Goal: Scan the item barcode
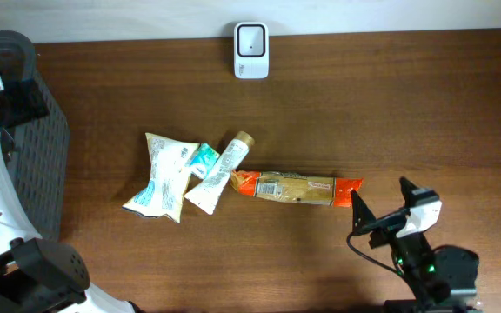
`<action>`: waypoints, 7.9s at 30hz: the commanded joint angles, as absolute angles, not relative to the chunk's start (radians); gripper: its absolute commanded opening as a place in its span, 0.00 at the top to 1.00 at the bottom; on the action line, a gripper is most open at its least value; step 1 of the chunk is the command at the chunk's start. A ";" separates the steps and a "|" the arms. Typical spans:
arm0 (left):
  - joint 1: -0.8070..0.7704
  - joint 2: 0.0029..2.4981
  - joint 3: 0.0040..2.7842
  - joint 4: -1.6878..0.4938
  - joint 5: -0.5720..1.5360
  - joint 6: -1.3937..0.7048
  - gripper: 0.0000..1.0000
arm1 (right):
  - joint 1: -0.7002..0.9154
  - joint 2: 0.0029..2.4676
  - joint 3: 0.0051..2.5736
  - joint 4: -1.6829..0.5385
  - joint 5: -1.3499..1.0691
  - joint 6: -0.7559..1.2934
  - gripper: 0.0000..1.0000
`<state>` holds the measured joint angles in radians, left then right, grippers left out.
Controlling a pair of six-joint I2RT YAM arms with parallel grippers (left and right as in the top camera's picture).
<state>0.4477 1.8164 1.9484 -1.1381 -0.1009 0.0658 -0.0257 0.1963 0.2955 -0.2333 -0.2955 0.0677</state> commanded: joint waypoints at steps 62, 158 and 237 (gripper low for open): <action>0.455 1.819 1.945 -1.138 -0.093 0.057 0.01 | -0.033 1.021 0.845 -0.667 -0.517 0.059 0.01; 0.455 1.819 1.945 -1.138 -0.093 0.057 0.01 | 0.141 1.259 0.878 -0.546 -0.547 0.117 0.09; 0.455 1.819 1.945 -1.138 -0.093 0.057 0.01 | 0.275 1.394 1.263 -0.902 -0.279 0.082 0.07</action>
